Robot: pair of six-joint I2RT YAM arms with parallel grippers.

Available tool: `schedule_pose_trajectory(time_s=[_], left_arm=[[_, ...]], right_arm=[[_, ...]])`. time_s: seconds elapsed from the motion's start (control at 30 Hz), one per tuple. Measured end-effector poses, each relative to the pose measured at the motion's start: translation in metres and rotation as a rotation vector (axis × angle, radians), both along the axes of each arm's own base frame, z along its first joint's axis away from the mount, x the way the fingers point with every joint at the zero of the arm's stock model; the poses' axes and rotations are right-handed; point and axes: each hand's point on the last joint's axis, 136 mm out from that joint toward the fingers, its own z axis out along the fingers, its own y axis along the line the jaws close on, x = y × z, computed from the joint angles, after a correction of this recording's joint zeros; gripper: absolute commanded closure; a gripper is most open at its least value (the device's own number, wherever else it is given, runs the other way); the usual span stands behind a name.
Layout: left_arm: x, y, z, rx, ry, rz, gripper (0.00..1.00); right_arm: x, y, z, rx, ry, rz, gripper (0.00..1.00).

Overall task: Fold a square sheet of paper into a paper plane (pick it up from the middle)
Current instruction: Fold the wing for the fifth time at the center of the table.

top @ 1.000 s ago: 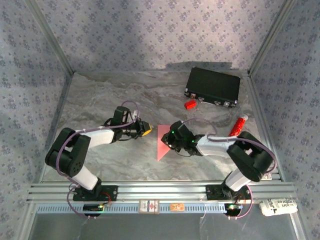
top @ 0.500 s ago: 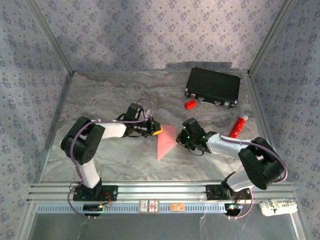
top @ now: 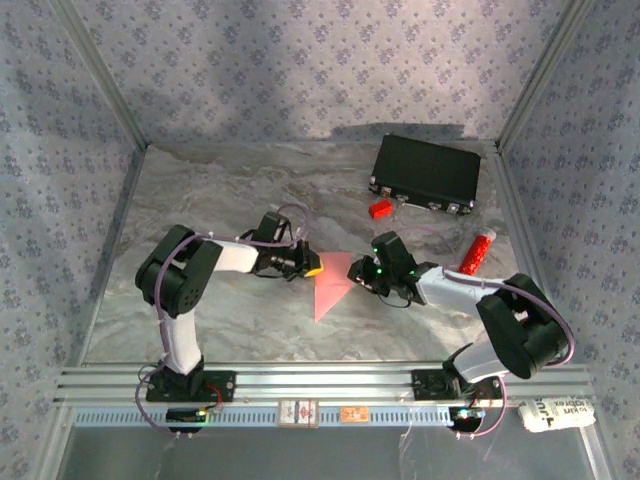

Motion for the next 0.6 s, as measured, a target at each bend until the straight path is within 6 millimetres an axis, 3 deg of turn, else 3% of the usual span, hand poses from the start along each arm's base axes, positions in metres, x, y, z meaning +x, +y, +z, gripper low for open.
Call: schedule_pose_trajectory(time_s=[0.27, 0.43, 0.6], left_arm=[[-0.003, 0.003, -0.004, -0.009, -0.017, -0.003, 0.96], [-0.003, 0.004, -0.004, -0.016, -0.029, -0.008, 0.97], [-0.003, 0.004, -0.004, -0.017, -0.031, -0.007, 0.99]], right_arm=[[0.000, 0.000, -0.006, 0.046, 0.041, 0.015, 0.63], [-0.006, 0.005, -0.020, 0.057, 0.091, 0.043, 0.63], [-0.005, 0.007, -0.018, 0.060, 0.093, 0.055, 0.63]])
